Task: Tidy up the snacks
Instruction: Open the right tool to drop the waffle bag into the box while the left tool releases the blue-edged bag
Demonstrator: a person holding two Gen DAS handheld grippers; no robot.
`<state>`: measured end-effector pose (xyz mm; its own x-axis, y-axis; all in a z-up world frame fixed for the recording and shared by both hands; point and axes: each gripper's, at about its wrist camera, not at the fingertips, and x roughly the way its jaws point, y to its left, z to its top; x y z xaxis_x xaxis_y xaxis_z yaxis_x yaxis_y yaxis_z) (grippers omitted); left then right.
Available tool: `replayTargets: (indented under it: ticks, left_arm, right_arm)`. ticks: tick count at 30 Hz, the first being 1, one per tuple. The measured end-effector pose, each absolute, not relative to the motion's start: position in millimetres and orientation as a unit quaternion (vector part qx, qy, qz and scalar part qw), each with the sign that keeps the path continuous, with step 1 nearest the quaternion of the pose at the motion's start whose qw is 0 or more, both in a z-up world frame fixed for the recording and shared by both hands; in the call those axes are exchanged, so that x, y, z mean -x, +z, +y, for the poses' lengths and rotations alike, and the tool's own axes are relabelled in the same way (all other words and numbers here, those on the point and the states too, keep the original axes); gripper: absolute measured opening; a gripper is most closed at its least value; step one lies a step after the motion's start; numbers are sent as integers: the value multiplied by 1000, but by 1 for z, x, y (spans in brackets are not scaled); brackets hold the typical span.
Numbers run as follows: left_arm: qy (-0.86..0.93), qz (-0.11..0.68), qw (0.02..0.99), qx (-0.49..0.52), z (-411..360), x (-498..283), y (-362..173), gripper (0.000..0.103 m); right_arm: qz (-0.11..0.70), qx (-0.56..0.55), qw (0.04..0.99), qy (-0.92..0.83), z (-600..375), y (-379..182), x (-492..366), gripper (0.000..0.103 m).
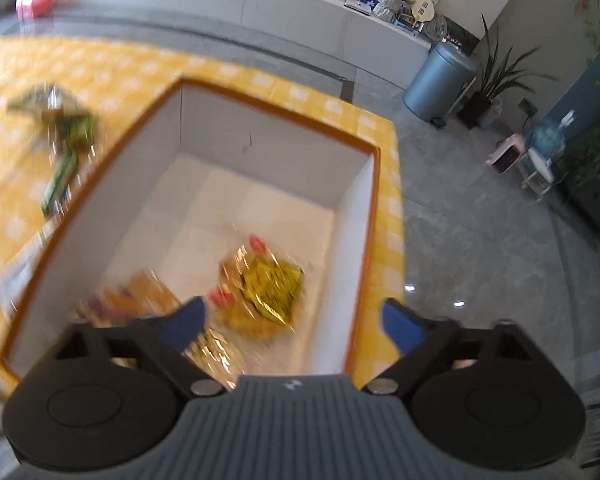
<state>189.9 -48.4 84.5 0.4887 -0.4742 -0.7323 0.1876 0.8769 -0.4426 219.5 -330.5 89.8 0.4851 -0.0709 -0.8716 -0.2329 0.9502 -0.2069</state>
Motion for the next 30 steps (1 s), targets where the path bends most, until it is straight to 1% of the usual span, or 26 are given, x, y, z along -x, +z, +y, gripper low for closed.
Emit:
replayTargets:
  ticks: [1,3,4,5,10,13,16,17,18,20,25,30]
  left_arm:
    - [-193,466,850,153,-48,-189,85,59]
    - [-190,465,851,153,-47,-188,86,59]
    - [-188,466,851,153,-46,-188,85,59]
    - [-187,467,851,152,-46,-188,86,59]
    - [-200,474,848,128,-49,-197,91,60]
    - [-217,465,853,98,-56,-203,101,59]
    - [-227,463,855,60,-78,-216,104,59]
    - [-229,465,854,52,-87,-222,103,59]
    - [-235,468,851,42,-97,-226,101,59]
    - [-245,475,845,27,-118,-235,95,59]
    - [-254,497,830,17,-156,-251,70,59]
    - [-250,517,818,0,-179,-257,50,59]
  right_arm:
    - [511,130,848,50,-332,89,-227,65]
    - [529,99,841,52,-331,83,-248,44]
    - [537,95,837,50,-328,78,-255,42]
    - [540,94,835,46,-325,75,-261,42]
    - [527,59,847,39,-319,74,-268,44]
    - [519,45,853,15,-326,73,-262,45]
    - [522,40,852,20,-332,72,-251,46]
    - [524,35,851,19,-335,72,-246,48]
    - [524,32,851,18,-338,73,-241,52]
    - [522,26,852,18,-342,74,-231,58]
    - [523,8,851,41,-351,77,-213,59]
    - [522,10,852,43,-362,76,-201,65]
